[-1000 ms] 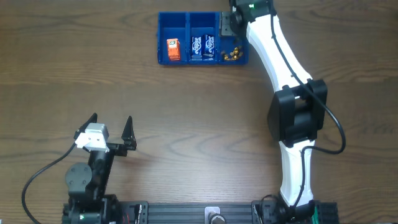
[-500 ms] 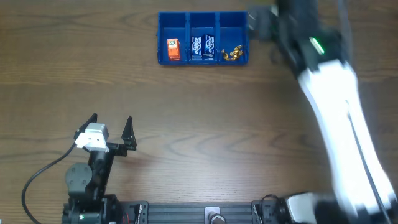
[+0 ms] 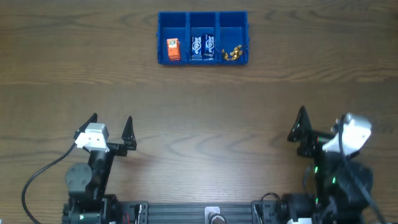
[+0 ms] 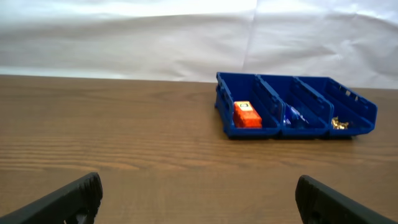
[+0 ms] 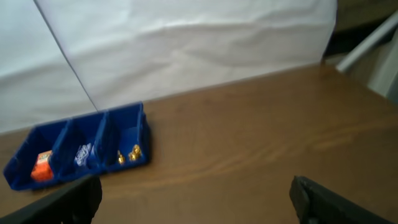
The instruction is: Sort Candies Into Trays
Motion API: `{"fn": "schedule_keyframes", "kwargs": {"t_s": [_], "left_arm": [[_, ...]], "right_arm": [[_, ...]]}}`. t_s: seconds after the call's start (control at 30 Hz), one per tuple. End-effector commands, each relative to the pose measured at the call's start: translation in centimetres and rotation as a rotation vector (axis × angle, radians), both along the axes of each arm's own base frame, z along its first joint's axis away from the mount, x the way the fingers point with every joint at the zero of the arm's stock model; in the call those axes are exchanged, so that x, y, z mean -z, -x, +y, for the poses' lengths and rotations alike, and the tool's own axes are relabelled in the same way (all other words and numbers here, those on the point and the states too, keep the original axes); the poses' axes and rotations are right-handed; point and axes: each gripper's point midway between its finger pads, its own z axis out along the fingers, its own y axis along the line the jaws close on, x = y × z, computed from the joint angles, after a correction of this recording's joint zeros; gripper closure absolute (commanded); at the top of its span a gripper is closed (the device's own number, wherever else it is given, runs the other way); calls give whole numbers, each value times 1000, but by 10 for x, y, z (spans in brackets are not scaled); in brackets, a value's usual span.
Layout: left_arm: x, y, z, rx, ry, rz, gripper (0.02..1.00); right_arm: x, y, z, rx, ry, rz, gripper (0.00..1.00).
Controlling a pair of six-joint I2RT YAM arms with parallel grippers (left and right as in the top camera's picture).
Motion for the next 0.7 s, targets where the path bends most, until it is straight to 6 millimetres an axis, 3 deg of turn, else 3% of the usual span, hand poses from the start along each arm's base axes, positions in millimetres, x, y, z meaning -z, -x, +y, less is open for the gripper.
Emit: {"fn": "schedule_keyframes", "kwargs": {"t_s": [0.03, 0.23, 0.47, 0.7], "left_arm": [[16, 1, -2, 16, -13, 42, 20], [16, 1, -2, 16, -13, 42, 20], [16, 1, -2, 16, -13, 42, 20], [16, 1, -2, 16, -13, 42, 20]], "right_arm": [[53, 4, 13, -76, -16, 12, 3], [83, -9, 15, -85, -17, 3, 3], [76, -26, 31, -176, -11, -127, 3], [118, -39, 35, -195, 14, -117, 3]]}}
